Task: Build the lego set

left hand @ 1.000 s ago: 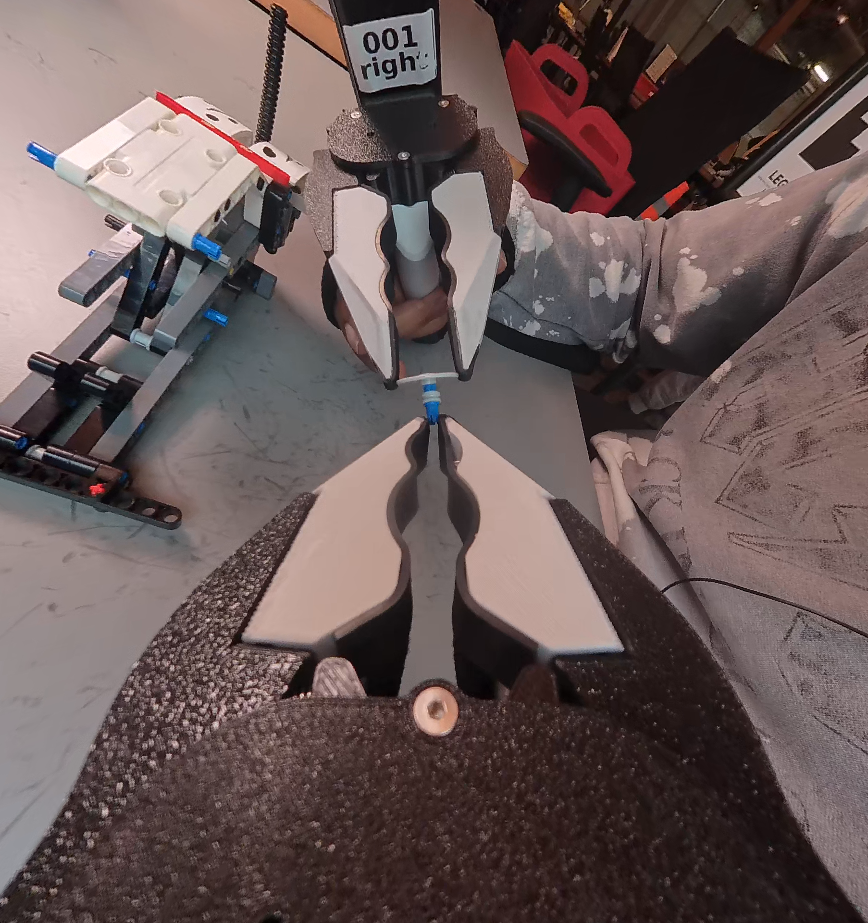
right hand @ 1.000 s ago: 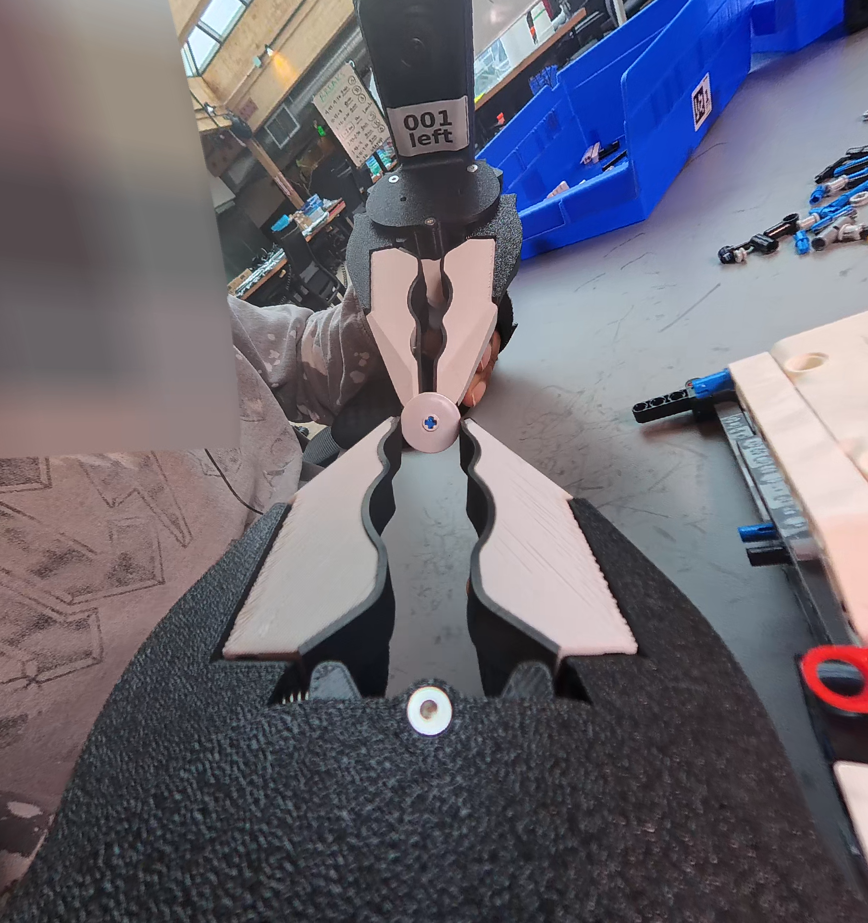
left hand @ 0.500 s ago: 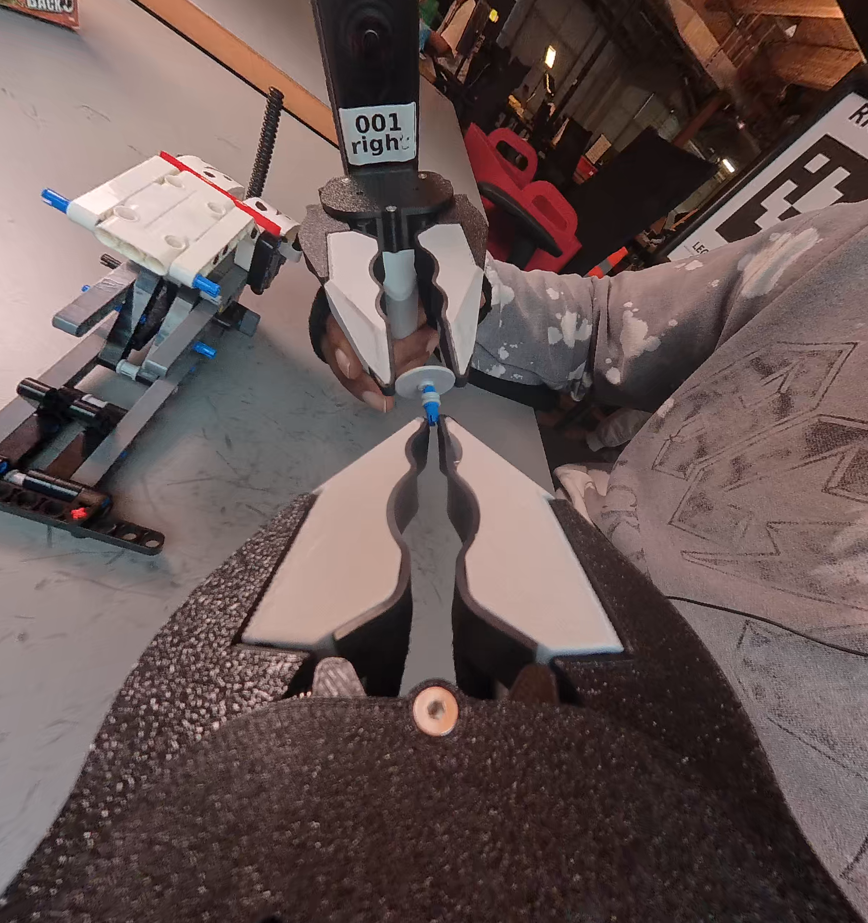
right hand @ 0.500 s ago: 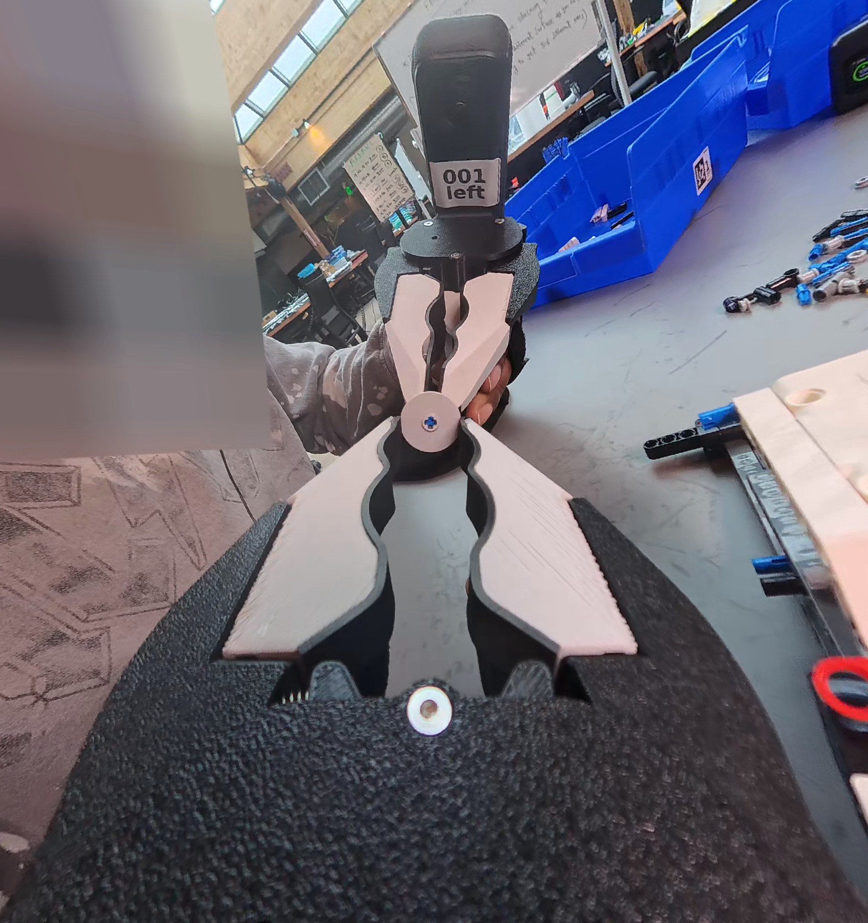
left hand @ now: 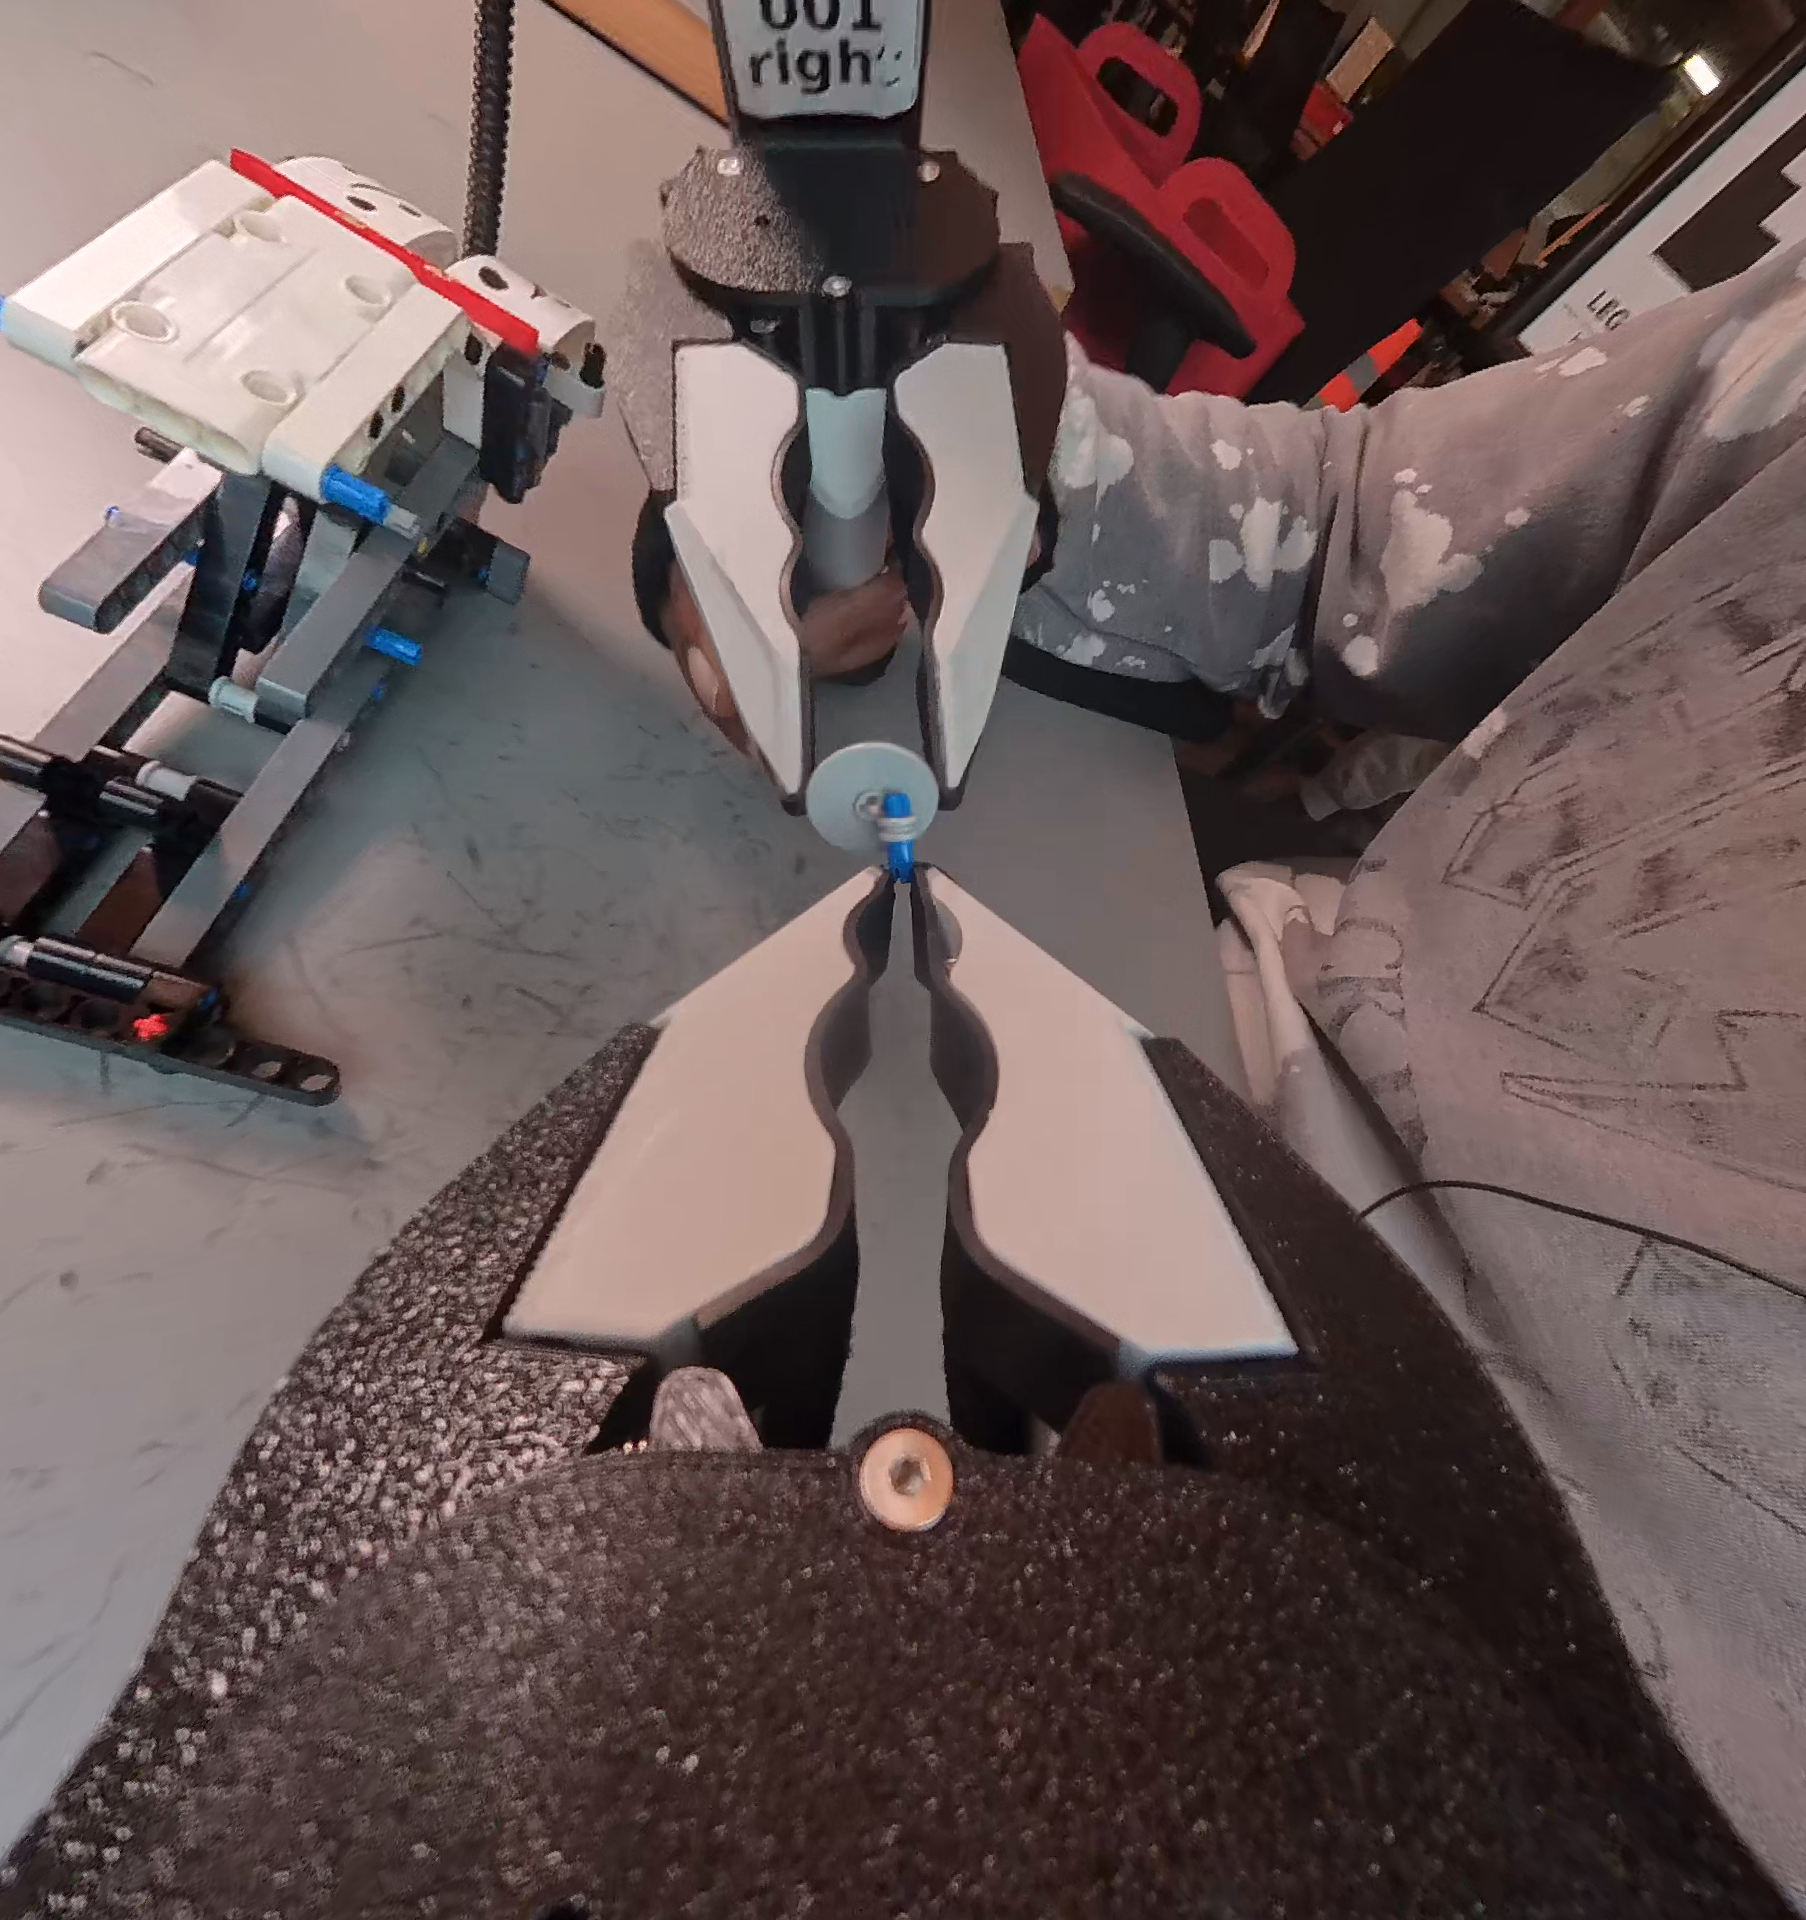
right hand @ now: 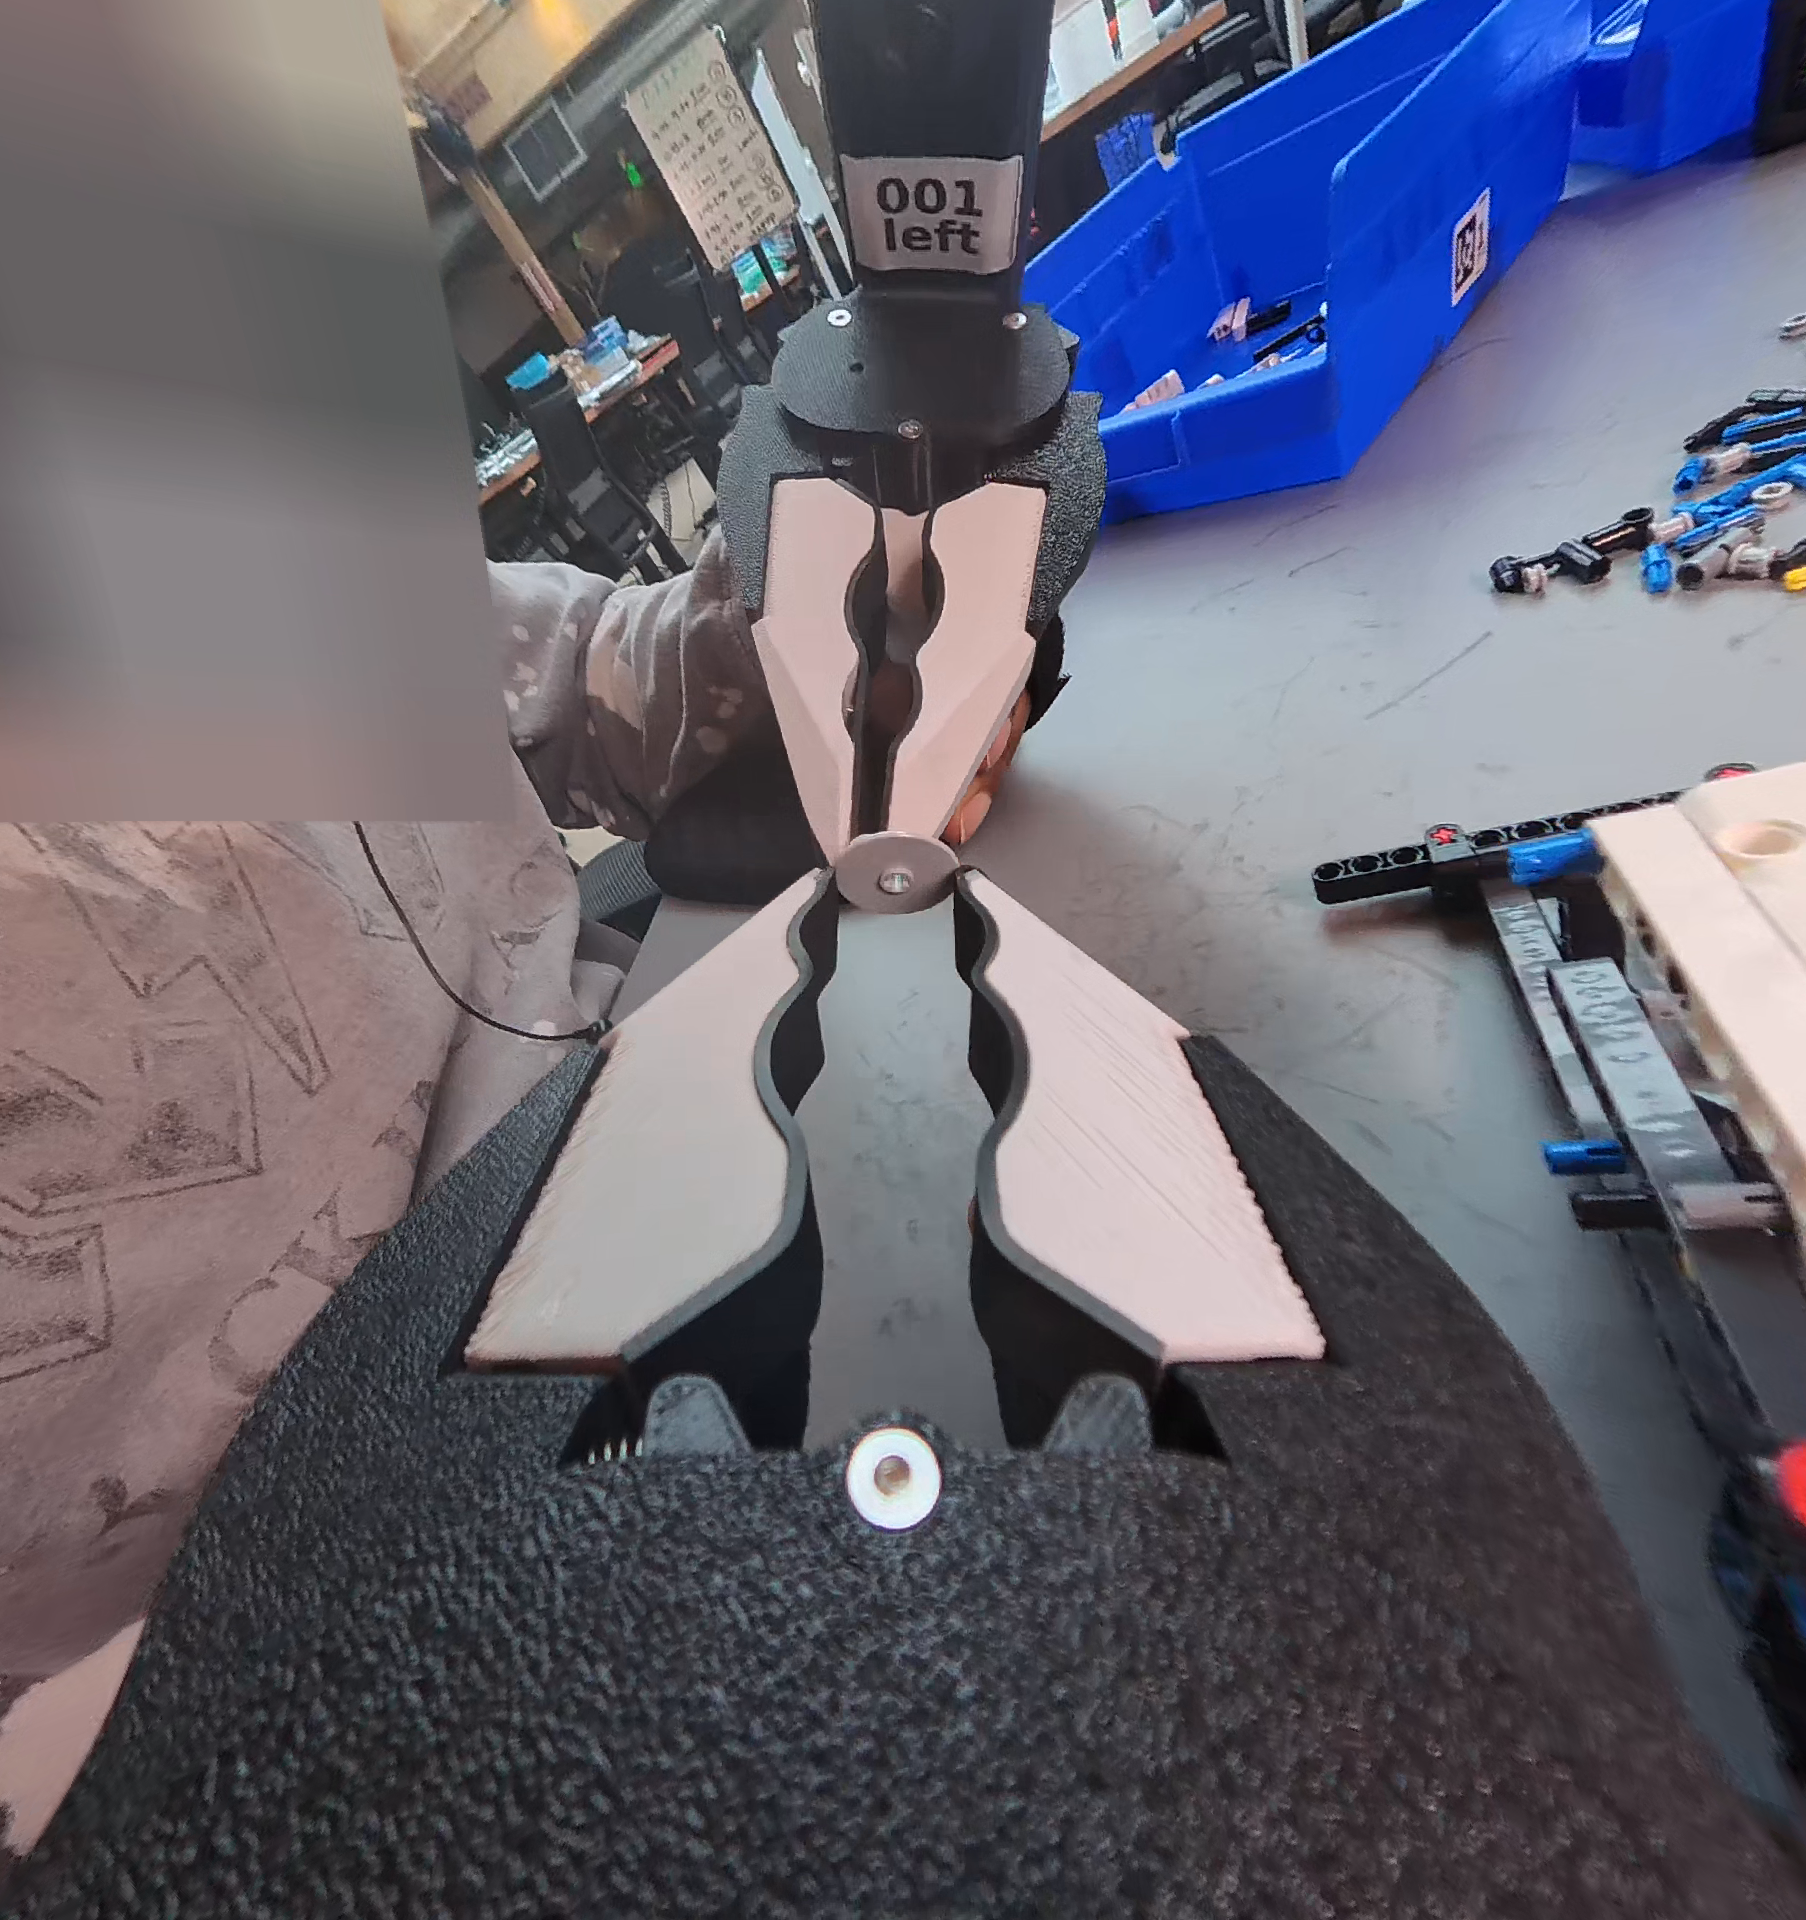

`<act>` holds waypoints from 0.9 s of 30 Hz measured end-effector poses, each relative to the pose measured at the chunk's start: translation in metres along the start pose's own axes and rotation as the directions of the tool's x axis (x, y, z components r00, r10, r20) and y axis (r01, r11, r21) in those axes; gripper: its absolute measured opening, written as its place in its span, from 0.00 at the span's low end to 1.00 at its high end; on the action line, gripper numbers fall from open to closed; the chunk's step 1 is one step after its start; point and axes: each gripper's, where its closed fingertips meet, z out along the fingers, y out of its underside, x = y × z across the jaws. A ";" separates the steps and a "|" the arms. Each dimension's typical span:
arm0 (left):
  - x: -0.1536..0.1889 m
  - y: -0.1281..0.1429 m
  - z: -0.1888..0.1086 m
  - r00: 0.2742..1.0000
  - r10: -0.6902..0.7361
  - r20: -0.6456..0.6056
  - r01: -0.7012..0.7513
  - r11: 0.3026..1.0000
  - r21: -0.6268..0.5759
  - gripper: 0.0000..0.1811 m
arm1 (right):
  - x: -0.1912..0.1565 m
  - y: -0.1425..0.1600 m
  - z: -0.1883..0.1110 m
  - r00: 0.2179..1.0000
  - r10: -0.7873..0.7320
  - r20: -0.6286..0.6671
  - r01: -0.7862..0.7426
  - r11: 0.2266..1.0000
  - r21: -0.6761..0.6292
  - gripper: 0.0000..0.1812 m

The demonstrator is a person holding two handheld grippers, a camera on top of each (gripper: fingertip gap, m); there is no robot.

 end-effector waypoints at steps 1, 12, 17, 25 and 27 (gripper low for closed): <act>-0.004 0.004 0.000 0.999 0.011 0.030 -0.010 1.000 -0.023 0.01 | 0.001 0.001 -0.001 1.000 -0.006 -0.007 0.006 1.000 -0.010 0.12; -0.024 0.023 0.005 0.986 0.074 0.147 -0.054 0.989 -0.137 0.02 | 0.018 0.040 0.000 0.956 -0.236 -0.177 0.178 0.939 -0.293 0.12; -0.036 0.021 0.001 0.979 0.060 0.193 -0.037 0.992 -0.121 0.02 | 0.024 0.052 0.007 0.908 -0.363 -0.209 0.261 0.880 -0.397 0.12; -0.031 0.026 0.004 0.983 0.084 0.163 -0.059 0.987 -0.151 0.02 | 0.030 0.064 0.003 0.865 -0.450 -0.223 0.269 0.790 -0.551 0.12; -0.030 0.025 0.003 0.984 0.082 0.155 -0.060 0.987 -0.146 0.02 | 0.033 0.066 -0.002 0.845 -0.487 -0.219 0.252 0.725 -0.641 0.12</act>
